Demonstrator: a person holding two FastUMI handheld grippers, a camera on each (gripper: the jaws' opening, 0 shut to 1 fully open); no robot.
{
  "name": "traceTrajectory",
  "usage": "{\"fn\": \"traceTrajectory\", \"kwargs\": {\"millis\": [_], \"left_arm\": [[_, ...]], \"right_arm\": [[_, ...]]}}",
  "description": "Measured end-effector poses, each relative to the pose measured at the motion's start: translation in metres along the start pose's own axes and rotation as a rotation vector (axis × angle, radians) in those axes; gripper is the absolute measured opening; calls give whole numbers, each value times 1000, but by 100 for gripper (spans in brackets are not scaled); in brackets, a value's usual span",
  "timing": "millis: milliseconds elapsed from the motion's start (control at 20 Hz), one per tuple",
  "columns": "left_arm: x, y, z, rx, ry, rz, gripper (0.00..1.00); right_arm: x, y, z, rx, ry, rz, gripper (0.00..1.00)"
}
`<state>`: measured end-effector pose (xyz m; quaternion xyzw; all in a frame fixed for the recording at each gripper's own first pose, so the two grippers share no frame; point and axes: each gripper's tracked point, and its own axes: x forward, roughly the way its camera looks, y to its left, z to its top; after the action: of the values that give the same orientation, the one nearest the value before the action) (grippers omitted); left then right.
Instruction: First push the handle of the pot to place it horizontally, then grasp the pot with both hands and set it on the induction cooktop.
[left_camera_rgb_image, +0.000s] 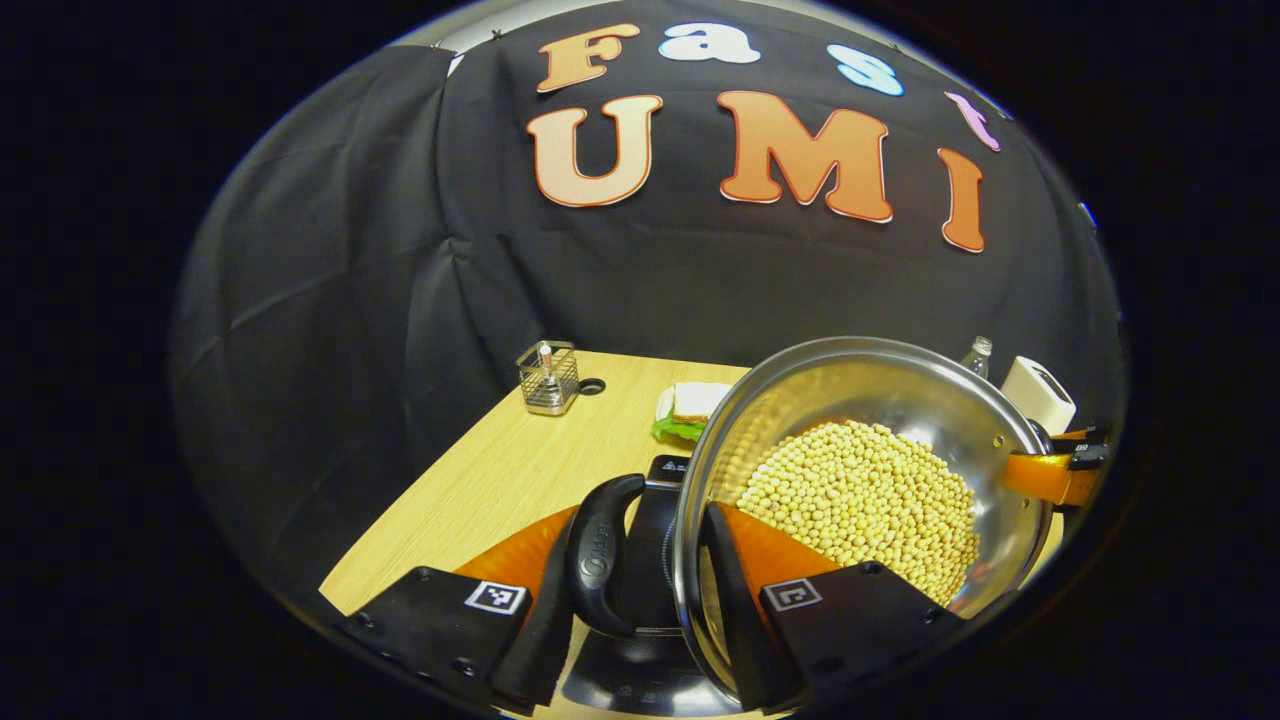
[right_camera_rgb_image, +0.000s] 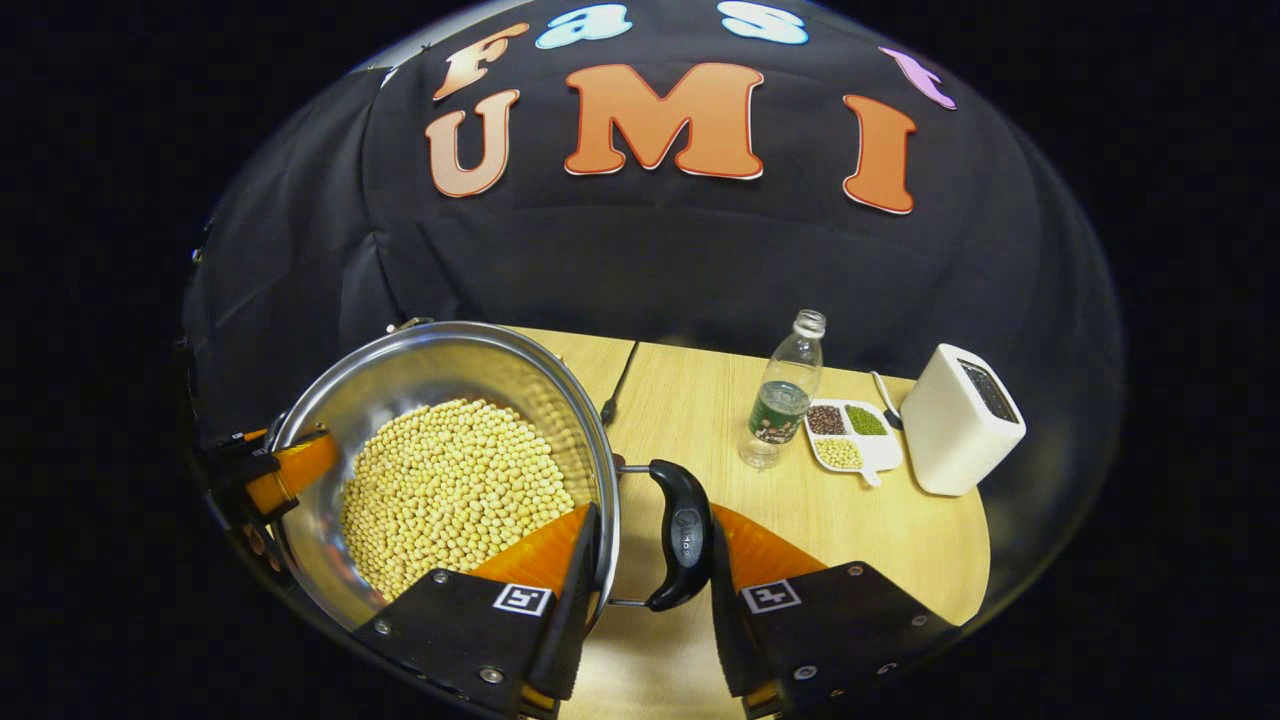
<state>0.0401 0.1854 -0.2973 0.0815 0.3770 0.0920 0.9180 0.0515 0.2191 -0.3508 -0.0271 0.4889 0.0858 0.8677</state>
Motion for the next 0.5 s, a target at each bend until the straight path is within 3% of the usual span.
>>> {"fn": "traceTrajectory", "kwargs": {"millis": [50,200,500], "left_arm": [[1,4,3,4,-3,7,72],[4,21,6,15,-13,24,69],[18,28,3,26,-3,14,72]], "right_arm": [[3,5,0,14,1,4,55],[7,18,-1,33,3,14,55],[20,26,-4,49,10,7,55]]}}
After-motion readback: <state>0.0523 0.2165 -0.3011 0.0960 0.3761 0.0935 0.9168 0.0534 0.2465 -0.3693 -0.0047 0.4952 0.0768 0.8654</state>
